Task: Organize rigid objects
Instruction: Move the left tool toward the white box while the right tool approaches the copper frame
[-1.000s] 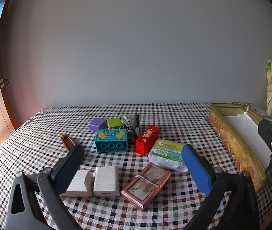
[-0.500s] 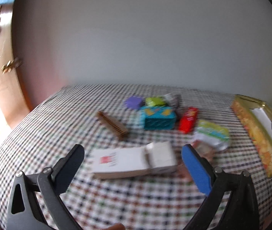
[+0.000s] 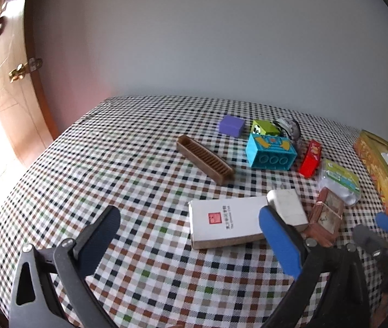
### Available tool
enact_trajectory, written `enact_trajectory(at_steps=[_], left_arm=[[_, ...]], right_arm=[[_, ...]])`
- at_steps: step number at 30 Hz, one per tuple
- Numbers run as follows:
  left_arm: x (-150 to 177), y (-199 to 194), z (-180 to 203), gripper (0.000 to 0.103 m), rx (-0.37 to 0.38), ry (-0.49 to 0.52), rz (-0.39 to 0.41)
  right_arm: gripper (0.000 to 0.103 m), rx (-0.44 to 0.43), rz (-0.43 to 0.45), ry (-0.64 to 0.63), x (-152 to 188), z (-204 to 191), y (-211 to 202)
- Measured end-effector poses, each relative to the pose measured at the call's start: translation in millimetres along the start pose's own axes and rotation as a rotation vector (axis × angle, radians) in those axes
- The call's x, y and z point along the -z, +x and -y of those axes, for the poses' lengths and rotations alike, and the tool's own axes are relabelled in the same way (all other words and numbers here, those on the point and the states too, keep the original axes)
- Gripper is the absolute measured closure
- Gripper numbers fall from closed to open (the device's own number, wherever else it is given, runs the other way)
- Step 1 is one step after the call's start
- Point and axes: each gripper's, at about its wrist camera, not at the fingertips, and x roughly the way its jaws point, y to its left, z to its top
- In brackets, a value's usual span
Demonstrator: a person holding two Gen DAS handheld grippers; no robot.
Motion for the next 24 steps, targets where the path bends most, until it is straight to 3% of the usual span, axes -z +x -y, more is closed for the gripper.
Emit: enact_trajectory(at_steps=[5, 8, 11, 15, 18, 24], left_arm=[[-3, 2, -2, 0.000, 0.006, 0.050, -0.001], [-4, 0, -8, 0.000, 0.009, 0.052, -0.005], [-4, -2, -12, 0.000, 0.034, 0.054, -0.014], [-3, 0, -2, 0.000, 0.075, 0.083, -0.031], [-4, 6, 13, 0.000, 0.073, 0.142, -0.045], [-4, 25, 32, 0.000, 0.084, 0.163, -0.098]], right_arm=[[0.009, -0.019, -0.113, -0.010, 5, -18, 27], [0.009, 0.072, -0.118, 0.002, -5, -23, 39], [0.009, 0.101, -0.123, -0.006, -13, -28, 51], [0.009, 0.112, -0.144, -0.058, -16, -32, 52], [0.018, 0.124, -0.155, -0.126, -13, -33, 52], [0.018, 0.108, -0.175, -0.143, -12, -4, 40]])
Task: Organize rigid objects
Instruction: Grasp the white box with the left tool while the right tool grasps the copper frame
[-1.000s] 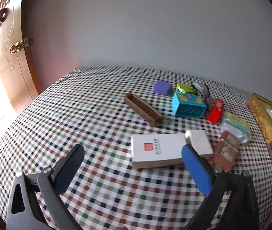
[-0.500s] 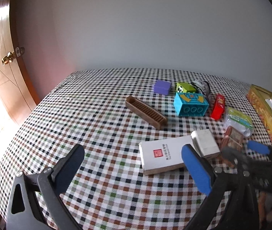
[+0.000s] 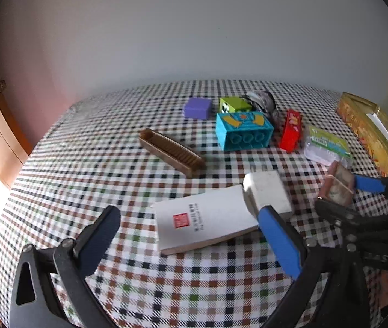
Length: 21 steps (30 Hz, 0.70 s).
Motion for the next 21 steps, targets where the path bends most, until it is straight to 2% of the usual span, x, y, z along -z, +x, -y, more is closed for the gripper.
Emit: enact_trajectory(at_steps=[6, 9, 11, 13, 17, 19, 20, 21], left_arm=[[-10, 19, -8, 0.000, -0.003, -0.088, -0.047], [-8, 24, -15, 0.000, -0.050, -0.108, -0.071], [0, 32, -22, 0.000, -0.071, -0.121, -0.119], [6, 35, -29, 0.000, -0.031, -0.162, -0.130], [5, 34, -34, 0.001, -0.045, -0.184, -0.130], [5, 33, -34, 0.006, -0.047, -0.184, -0.121], [4, 31, -33, 0.017, -0.045, -0.183, -0.111], [4, 30, -32, 0.022, -0.044, -0.180, -0.101]], right_arm=[[0.018, -0.004, 0.015, -0.047, 10, 17, -8], [0.018, 0.001, 0.007, -0.069, 9, 13, -2], [0.018, 0.001, 0.005, -0.071, 8, 14, -2], [0.018, 0.000, 0.006, -0.072, 6, 10, 2], [0.018, 0.001, 0.005, -0.080, 0, -1, 13], [0.018, -0.003, 0.007, -0.077, 0, -1, 13], [0.018, -0.008, 0.008, -0.073, 0, 0, 12], [0.018, -0.011, 0.009, -0.072, 1, 0, 12]])
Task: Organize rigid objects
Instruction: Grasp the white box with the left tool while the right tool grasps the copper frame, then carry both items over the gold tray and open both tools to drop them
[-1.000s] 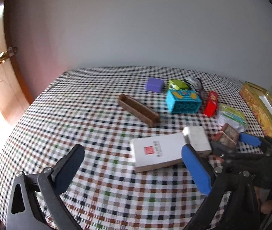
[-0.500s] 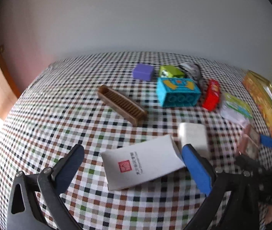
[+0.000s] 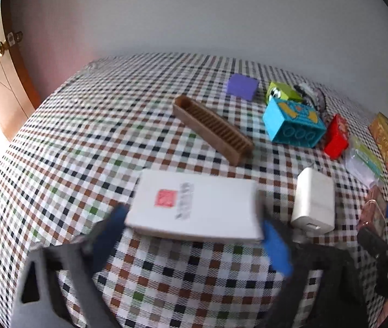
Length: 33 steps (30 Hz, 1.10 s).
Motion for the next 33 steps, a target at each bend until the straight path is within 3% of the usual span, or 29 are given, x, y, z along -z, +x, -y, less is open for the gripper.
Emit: enact_trajectory(at_steps=[6, 11, 15, 20, 26, 33], left_arm=[[6, -13, 7, 0.023, 0.033, -0.019, 0.019], [16, -41, 15, 0.023, 0.043, -0.035, 0.116], [17, -66, 32, 0.023, 0.041, 0.016, 0.214], [11, -93, 70, 0.023, 0.091, 0.094, 0.328], [0, -106, 125, 0.023, 0.199, 0.149, 0.386], [1, -116, 219, 0.023, 0.368, 0.302, 0.417]], right_arm=[[0.019, -0.066, 0.027, 0.018, 4, 6, -7], [0.019, -0.116, 0.187, 0.034, 9, 13, -42], [0.019, -0.134, 0.305, 0.055, 11, 19, -68], [0.019, -0.031, 0.451, 0.092, 17, 40, -103], [0.019, 0.131, 0.533, 0.186, 30, 93, -130], [0.019, 0.333, 0.525, 0.277, 54, 174, -145]])
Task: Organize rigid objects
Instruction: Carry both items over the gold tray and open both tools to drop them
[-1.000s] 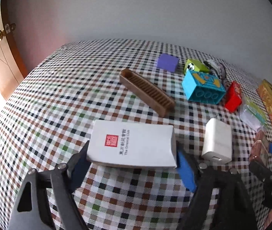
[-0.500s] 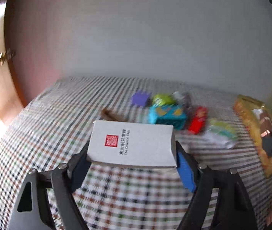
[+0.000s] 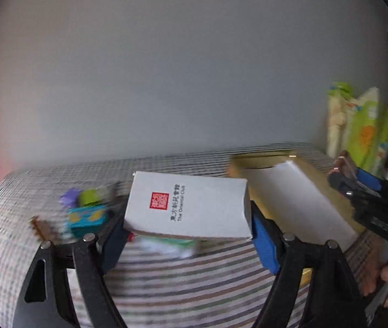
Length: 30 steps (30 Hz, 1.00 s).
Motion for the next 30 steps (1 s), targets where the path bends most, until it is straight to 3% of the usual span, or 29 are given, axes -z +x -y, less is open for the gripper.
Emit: enact_trajectory(at_steps=[3, 5, 11, 19, 30], left_arm=[[-4, 14, 32, 0.023, 0.061, 0.027, -0.004], [-8, 28, 52, 0.023, 0.140, 0.015, -0.022], [-11, 55, 102, 0.023, 0.191, 0.054, -0.064], [-2, 73, 110, 0.023, 0.207, 0.068, -0.138], [8, 79, 108, 0.023, 0.172, 0.092, -0.167]], right_arm=[[0.019, 0.068, -0.040, 0.026, 3, 33, 15], [0.019, 0.089, -0.065, 0.048, 6, 49, 22], [0.018, 0.099, -0.078, 0.061, 16, 65, 26], [0.018, 0.065, -0.129, 0.058, 18, 67, 41], [0.018, 0.056, -0.209, 0.031, 20, 60, 55]])
